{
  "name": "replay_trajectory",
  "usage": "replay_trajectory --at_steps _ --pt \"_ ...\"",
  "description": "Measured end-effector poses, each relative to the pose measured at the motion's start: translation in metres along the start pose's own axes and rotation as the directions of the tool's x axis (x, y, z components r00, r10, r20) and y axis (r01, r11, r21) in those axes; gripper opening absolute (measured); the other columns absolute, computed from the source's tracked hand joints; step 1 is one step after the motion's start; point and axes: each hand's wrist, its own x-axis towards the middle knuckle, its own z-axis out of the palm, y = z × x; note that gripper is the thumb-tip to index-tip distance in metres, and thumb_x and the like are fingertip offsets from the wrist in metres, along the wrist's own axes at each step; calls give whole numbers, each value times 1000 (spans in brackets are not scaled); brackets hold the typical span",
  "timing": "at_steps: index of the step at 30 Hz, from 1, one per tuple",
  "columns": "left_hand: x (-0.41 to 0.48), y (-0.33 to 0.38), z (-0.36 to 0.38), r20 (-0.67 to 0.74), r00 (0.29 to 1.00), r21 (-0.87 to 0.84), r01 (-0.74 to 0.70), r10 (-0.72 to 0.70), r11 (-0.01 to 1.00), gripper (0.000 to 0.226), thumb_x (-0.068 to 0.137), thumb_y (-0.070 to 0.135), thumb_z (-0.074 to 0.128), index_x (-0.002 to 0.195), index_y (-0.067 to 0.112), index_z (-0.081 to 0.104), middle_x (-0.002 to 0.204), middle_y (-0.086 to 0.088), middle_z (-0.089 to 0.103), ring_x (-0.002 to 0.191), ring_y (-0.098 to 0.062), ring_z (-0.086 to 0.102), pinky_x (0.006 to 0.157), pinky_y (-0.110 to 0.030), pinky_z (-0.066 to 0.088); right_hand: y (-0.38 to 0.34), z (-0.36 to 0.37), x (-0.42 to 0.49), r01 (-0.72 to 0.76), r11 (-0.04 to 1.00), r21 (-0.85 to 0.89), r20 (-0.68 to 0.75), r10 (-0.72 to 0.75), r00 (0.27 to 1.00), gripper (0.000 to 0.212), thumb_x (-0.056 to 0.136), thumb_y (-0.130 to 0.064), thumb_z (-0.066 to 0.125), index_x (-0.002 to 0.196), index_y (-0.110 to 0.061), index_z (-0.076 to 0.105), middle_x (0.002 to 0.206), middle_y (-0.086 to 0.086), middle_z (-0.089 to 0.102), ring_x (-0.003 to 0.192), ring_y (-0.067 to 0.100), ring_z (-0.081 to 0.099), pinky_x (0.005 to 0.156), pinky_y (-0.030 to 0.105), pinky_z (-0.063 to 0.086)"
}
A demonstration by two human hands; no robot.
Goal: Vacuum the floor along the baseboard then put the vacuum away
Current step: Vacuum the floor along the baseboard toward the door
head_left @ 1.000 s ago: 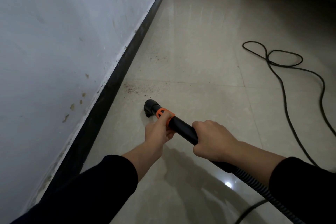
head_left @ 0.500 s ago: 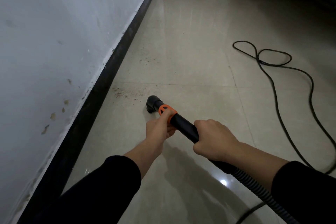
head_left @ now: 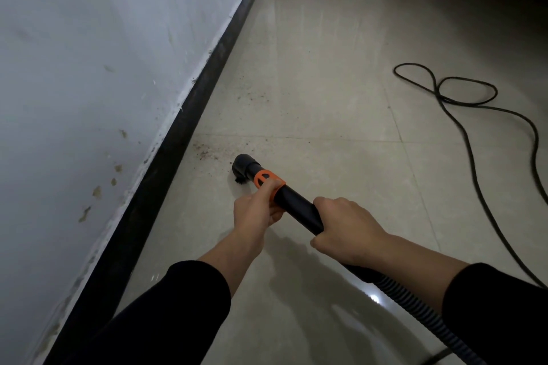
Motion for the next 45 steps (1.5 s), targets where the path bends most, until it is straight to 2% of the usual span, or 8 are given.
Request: replay_trajectory --at_steps 8,21,27,37,42,45 --pt "10 5 -20 -67 998 -6 -8 8 1000 20 78 23 75 80 5 65 85 -14 71 79 -21 71 63 -24 55 -17 11 14 48 999 20 18 -48 999 22 81 -21 61 94 -19 43 81 -2 49 73 19 55 58 28 40" --pt "22 13 -54 -183 982 -16 -39 36 999 17 79 21 73 81 7 65 82 -13 71 71 -18 69 62 -26 54 -46 26 37 136 991 4 23 -136 990 22 82 -21 59 90 -19 39 74 -4 42 71 21 50 50 26 31" --pt "29 15 -64 -254 966 -33 -48 38 998 17 78 21 73 81 6 65 83 -14 71 75 -20 70 59 -25 53 -57 33 47 173 985 8 33 -173 984 22 82 -20 59 90 -18 38 73 -5 40 70 21 48 49 26 29" --pt "32 18 -75 -334 941 -14 -68 59 998 19 77 20 73 69 7 62 73 -10 67 68 -20 65 59 -26 54 -66 43 60 196 978 72 43 -199 979 20 79 -20 61 88 -19 43 74 -4 45 68 19 50 49 25 30" --pt "31 17 -77 -329 942 12 -70 70 997 21 75 22 73 65 6 63 66 -10 65 64 -21 63 69 -33 55 -66 44 60 190 977 97 45 -195 980 19 77 -18 61 85 -19 44 75 -2 49 70 21 52 50 27 31" --pt "29 13 -77 -339 937 10 -81 79 997 21 76 21 73 66 6 63 67 -10 66 62 -19 63 65 -31 54 -63 44 58 201 974 101 45 -207 977 19 76 -16 61 82 -20 43 75 -1 51 67 20 52 49 27 30"
